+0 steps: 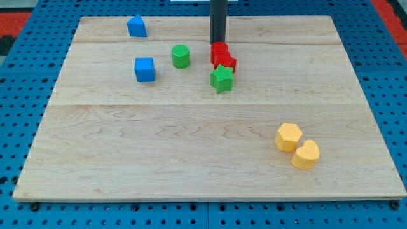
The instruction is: Place the green star to the bottom right of green circle
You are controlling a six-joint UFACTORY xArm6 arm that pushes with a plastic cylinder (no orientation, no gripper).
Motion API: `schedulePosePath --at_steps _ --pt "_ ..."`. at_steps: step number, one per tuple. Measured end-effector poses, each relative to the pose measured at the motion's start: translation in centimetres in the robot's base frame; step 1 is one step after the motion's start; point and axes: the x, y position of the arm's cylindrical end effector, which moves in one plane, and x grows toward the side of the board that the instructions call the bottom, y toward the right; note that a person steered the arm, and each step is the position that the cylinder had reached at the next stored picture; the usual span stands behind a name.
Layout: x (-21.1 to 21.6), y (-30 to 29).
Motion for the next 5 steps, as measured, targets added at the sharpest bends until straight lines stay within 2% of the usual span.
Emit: schedulePosePath --at_steps 3,5 --pt "-0.1 1.4" --pt "-0.1 5.0"
